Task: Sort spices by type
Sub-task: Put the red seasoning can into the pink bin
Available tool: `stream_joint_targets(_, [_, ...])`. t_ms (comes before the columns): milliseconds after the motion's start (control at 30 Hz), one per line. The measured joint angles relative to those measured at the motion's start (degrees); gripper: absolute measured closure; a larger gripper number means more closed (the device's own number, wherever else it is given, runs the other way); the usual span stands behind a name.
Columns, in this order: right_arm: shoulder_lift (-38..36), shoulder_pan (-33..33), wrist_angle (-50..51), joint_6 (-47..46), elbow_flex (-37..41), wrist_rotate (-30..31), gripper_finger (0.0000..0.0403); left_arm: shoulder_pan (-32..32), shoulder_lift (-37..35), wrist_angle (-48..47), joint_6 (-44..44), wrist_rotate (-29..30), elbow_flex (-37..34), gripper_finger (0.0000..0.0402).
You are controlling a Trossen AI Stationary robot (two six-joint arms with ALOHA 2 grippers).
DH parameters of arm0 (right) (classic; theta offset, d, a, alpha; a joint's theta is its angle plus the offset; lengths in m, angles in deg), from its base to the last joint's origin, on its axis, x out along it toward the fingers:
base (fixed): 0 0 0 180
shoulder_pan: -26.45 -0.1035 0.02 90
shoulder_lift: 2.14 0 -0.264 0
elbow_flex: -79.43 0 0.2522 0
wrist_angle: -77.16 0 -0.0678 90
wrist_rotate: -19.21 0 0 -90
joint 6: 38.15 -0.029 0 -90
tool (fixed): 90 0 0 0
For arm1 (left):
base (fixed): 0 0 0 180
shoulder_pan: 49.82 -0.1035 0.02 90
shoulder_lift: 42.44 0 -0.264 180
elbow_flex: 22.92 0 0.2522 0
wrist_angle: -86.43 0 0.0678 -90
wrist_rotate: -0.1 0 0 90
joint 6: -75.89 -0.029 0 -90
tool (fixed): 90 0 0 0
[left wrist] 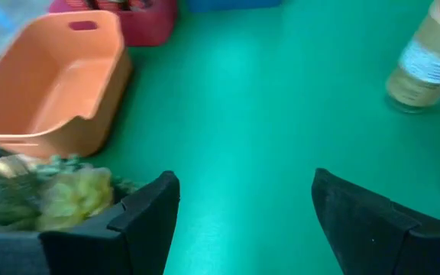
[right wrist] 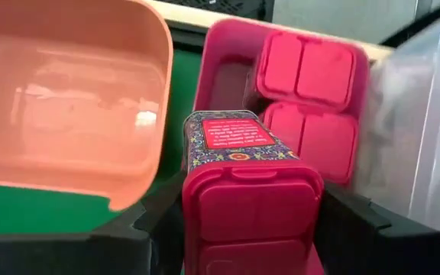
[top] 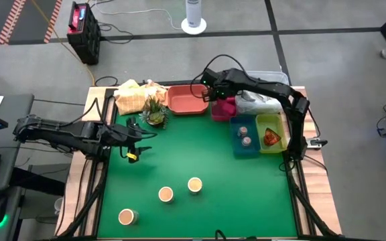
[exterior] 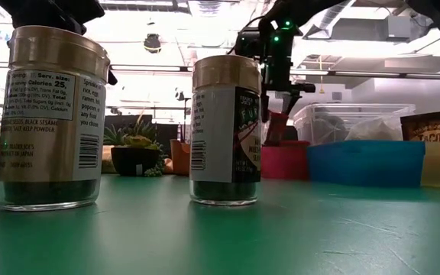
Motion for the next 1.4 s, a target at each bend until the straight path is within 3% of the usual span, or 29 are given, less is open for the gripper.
stream_joint_targets(400, [4.4,-1.9,1.5,-4.4,-0.1,0.4,0.0154,0.3,0.0,-0.3,-0.6,-4.8,0.0,0.0116])
stream_joint_targets(700, [6.0,-2.2,-1.9,1.6,-0.1,-0.1,0.0068,1.6,0.0,-1.4,-0.6,-4.9,0.0,0.0116])
stream_joint_targets(867, [2.2,-1.1,-0.5,3.1,-0.6,0.0,0.0036,1.6,0.0,-2.1,-1.2,-4.8,0.0,0.0116])
stream_joint_targets(1067, [-1.9,-1.5,2.7,4.8,-0.8,0.7,0.0036,1.6,0.0,-2.2,-1.4,-4.8,0.0,0.0116])
stream_joint_targets(1233, [-1.1,-1.8,7.0,8.1,-0.8,0.6,0.0045,1.6,0.0,-2.0,-2.4,-4.8,0.0,0.0116])
stream_joint_targets(1400, [-0.1,-1.5,4.2,11.7,0.6,0.7,0.0052,1.6,0.0,-1.9,-1.6,-4.8,0.0,0.0116])
